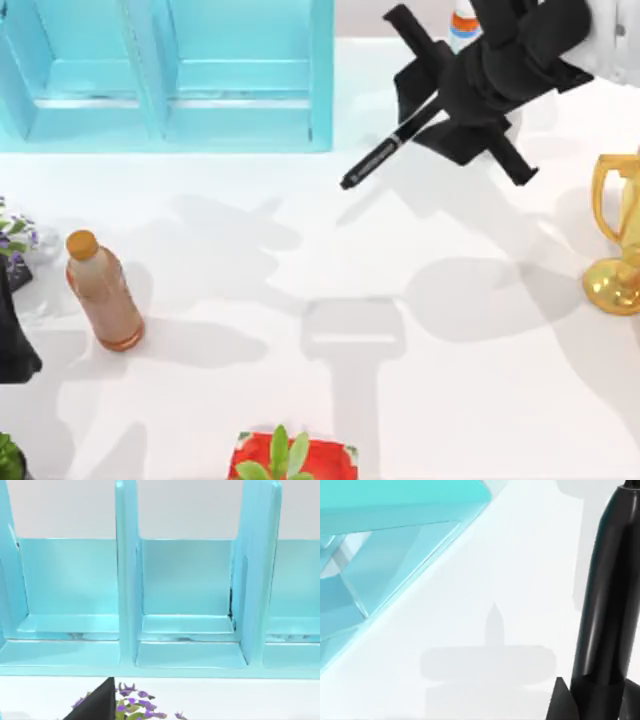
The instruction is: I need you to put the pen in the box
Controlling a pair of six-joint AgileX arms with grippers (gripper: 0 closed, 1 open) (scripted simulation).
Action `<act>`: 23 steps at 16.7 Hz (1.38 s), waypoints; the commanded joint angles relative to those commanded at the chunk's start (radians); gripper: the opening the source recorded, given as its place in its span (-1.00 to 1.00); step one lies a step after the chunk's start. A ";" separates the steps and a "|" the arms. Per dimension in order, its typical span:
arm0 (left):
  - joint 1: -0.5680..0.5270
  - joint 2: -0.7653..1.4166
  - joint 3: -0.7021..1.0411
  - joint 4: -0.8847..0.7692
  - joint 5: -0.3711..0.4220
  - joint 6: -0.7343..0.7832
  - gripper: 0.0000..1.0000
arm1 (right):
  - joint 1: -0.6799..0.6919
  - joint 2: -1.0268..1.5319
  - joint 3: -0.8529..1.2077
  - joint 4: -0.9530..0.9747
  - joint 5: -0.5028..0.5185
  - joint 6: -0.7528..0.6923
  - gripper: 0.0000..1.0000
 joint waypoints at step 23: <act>0.000 0.000 0.000 0.000 0.000 0.000 1.00 | -1.283 -0.323 -0.443 -0.139 -0.210 -0.445 -1.00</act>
